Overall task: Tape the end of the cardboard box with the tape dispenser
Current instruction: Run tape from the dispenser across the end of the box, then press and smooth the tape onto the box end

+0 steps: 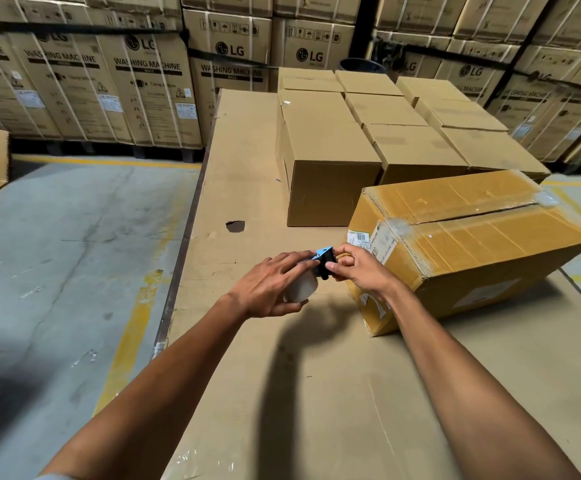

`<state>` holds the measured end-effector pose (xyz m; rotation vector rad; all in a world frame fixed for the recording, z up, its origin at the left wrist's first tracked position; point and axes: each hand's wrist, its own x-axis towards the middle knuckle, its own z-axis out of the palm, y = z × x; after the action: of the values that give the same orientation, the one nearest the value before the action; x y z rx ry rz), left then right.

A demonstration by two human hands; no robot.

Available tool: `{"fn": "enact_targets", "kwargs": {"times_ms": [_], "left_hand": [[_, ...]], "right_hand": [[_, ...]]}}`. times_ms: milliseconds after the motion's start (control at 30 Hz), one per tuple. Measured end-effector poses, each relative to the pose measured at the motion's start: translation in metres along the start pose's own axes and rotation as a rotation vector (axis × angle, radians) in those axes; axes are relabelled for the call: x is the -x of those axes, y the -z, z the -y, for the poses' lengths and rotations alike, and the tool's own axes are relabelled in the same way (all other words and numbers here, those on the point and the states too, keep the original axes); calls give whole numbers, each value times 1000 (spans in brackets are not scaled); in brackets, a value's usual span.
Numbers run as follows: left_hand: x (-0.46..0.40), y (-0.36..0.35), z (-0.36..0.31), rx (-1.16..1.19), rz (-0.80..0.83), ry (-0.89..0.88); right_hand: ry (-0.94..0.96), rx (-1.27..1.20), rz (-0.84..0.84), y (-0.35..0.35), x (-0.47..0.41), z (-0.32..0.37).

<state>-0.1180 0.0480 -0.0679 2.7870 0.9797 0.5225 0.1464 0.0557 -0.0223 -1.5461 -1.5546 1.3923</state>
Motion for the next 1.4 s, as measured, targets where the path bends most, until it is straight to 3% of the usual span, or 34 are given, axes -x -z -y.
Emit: {"fn": "enact_targets", "kwargs": {"times_ms": [267,600,833,1033,1167,1400], "left_hand": [[4,-6,5,81,-36,7],[-2,-18,0,-154,53,109],[9,-49,-7,-232,137,201],[8,-57,24,-169,248,112],[2,-56,40,-130,310,81],[0,-72,58,-164,313,55]], "right_hand": [[60,15,-21,-3,-3,-7],[-19,51,-81,-14,-29,-30],[-151,-42,16,-43,-36,-71],[-380,-262,170,-59,-39,-82],[-489,-454,138,-63,-46,-90],[-499,-196,134,-65,-65,-88]]}}
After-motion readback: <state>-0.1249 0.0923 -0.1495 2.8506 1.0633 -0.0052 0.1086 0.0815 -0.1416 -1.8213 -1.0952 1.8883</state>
